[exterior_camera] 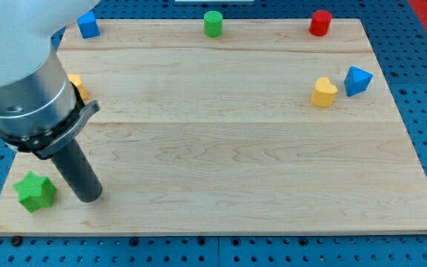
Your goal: Move the red star to the bottom center of the board
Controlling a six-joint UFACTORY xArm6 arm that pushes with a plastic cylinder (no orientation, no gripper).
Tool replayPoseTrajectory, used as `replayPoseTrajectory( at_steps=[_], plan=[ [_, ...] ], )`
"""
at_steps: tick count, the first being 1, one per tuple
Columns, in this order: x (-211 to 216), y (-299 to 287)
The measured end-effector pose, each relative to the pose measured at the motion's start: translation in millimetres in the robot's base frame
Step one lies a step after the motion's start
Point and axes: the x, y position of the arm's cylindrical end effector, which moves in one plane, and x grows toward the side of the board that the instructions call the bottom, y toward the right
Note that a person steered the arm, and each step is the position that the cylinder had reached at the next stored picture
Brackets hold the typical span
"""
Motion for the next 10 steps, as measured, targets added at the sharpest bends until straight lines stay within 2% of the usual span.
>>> replayPoseTrajectory(
  at_steps=[2, 3, 5, 7, 9, 10],
  plan=[
    [-27.8, 9.7],
    [-39.7, -25.3],
    [-64.9, -140.3],
    [-75.5, -140.6],
    [-121.4, -134.9],
    [-121.7, -102.8]
  ],
)
